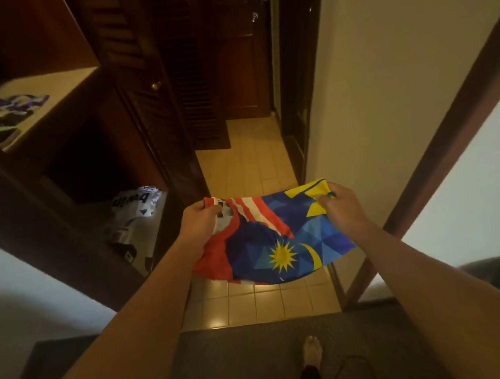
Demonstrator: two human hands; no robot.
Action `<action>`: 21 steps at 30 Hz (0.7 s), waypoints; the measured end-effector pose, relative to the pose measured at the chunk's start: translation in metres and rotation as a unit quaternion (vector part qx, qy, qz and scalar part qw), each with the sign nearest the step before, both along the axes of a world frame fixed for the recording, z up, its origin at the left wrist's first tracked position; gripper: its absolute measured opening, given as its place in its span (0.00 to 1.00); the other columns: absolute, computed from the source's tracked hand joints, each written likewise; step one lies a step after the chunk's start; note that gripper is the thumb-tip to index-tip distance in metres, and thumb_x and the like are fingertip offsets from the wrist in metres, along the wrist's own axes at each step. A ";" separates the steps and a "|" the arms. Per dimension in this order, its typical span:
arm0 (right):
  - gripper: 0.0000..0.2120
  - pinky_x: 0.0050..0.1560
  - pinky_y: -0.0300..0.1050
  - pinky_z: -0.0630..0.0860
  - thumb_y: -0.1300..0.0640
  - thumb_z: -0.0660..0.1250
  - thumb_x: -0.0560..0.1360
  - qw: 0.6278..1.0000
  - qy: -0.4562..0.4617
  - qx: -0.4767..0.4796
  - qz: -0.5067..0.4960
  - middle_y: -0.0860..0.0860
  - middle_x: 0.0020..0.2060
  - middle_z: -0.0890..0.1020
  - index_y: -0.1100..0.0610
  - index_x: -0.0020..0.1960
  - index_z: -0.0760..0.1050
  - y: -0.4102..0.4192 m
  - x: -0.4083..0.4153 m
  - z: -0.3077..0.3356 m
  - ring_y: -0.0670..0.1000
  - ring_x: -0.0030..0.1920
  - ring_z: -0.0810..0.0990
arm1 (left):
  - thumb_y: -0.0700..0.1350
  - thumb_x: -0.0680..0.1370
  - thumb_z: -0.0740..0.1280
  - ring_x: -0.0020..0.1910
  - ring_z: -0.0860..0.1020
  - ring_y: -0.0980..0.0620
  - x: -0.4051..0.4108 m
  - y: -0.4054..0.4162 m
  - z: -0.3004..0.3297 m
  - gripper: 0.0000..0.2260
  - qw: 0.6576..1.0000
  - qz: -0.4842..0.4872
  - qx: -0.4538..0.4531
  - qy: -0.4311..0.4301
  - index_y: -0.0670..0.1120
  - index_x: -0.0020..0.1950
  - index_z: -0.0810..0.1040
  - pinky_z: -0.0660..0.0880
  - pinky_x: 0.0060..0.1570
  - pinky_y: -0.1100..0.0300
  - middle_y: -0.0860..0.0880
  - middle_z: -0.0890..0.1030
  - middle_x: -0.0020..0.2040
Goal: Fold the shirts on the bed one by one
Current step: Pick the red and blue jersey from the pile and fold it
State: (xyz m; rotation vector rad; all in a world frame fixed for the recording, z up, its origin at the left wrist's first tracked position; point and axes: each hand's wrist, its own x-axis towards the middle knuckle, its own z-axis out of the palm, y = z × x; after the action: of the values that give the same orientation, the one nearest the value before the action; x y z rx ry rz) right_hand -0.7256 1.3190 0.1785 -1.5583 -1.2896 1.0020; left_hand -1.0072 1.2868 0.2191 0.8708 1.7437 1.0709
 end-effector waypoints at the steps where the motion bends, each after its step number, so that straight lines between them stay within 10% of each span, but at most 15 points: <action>1: 0.08 0.36 0.42 0.70 0.65 0.64 0.78 1.000 0.004 0.000 0.004 0.54 0.38 0.79 0.60 0.52 0.82 0.024 0.003 -0.003 0.49 0.36 0.73 | 0.39 0.80 0.67 0.41 0.82 0.48 0.003 0.022 -0.001 0.06 1.000 0.003 0.001 0.004 0.47 0.49 0.83 0.78 0.40 0.59 0.43 0.84 0.46; 10: 0.12 0.41 0.47 0.75 0.64 0.65 0.78 1.000 -0.003 0.001 0.031 0.57 0.40 0.84 0.48 0.47 0.82 0.215 0.038 0.002 0.50 0.38 0.77 | 0.43 0.80 0.68 0.51 0.83 0.44 0.037 0.202 0.005 0.11 0.999 0.026 -0.022 0.008 0.46 0.61 0.83 0.80 0.54 0.50 0.43 0.84 0.52; 21: 0.12 0.45 0.43 0.76 0.64 0.66 0.79 0.998 0.011 0.005 0.054 0.50 0.43 0.84 0.46 0.49 0.80 0.377 0.032 -0.005 0.50 0.41 0.80 | 0.40 0.79 0.68 0.47 0.84 0.45 0.025 0.367 0.003 0.06 1.000 0.026 -0.009 -0.011 0.49 0.50 0.83 0.81 0.53 0.52 0.43 0.85 0.48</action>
State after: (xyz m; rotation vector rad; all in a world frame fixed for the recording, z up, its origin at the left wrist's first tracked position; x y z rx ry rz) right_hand -0.6935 1.6960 0.1734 -1.4797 -1.3736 1.0738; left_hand -0.9819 1.6540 0.2223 0.8041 1.7633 1.0919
